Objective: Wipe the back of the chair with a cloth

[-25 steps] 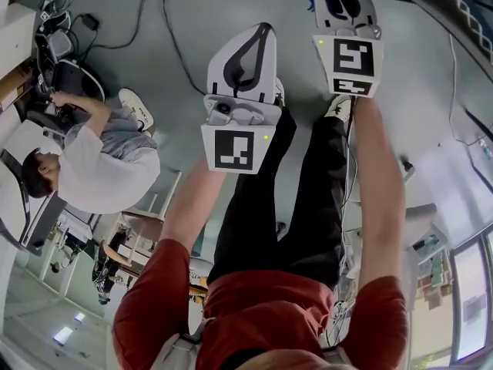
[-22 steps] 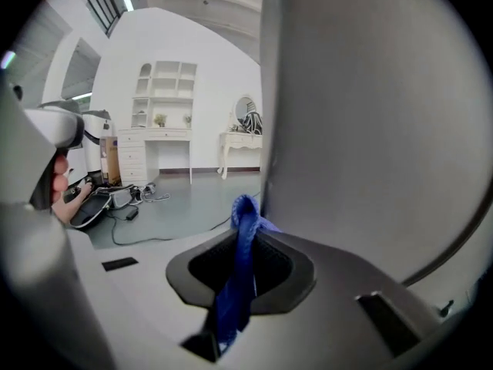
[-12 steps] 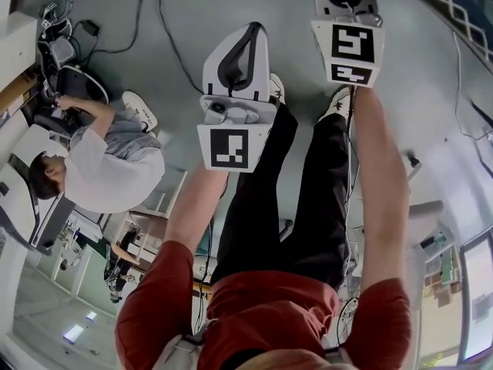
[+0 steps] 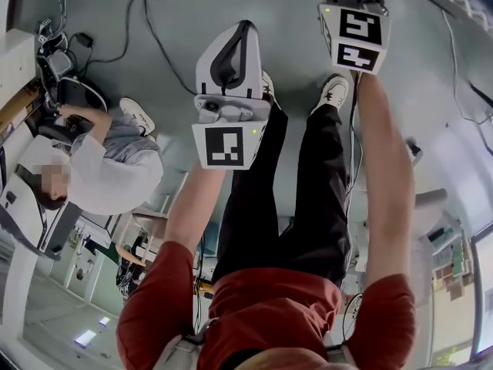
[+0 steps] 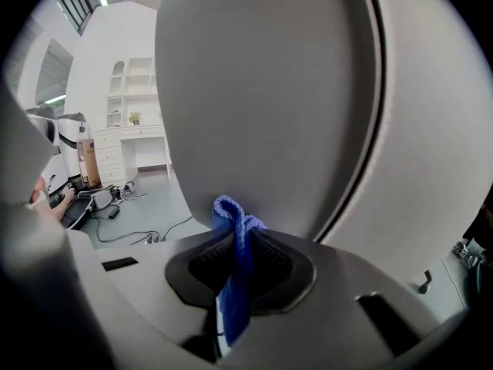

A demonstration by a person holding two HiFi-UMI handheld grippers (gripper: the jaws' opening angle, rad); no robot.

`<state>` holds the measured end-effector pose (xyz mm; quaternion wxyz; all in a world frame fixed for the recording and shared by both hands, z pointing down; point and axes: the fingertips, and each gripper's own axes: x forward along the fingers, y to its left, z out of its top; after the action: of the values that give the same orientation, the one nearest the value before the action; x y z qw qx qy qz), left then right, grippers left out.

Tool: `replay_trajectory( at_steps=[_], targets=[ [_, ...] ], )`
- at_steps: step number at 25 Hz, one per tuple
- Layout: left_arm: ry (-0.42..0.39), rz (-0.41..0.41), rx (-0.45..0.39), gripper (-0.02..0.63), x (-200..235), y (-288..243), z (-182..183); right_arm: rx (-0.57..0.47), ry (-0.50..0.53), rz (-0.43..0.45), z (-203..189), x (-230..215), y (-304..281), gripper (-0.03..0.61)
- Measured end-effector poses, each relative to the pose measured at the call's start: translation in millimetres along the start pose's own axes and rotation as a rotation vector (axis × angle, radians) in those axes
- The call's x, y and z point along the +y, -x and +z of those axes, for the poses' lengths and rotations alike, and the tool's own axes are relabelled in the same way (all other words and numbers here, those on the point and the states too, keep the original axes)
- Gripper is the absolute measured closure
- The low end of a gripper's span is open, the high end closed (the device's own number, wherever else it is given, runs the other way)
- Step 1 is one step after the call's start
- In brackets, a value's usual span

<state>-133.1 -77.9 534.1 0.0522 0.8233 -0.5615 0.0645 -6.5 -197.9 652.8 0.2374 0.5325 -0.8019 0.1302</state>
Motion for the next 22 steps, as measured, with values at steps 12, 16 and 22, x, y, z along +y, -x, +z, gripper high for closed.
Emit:
replay_trajectory(
  at_steps=[12, 16, 22],
  targets=[
    [-0.014, -0.086, 0.017, 0.6, -91, -25, 2, 0.023, 0.003, -0.02, -34, -85, 36, 0.529],
    [-0.024, -0.115, 0.025, 0.6, -116, -35, 2, 0.036, -0.021, -0.077, -48, -125, 52, 0.529],
    [-0.029, -0.153, 0.014, 0.6, -157, -52, 8, 0.077, -0.037, -0.158, -76, -192, 78, 0.529]
  ],
)
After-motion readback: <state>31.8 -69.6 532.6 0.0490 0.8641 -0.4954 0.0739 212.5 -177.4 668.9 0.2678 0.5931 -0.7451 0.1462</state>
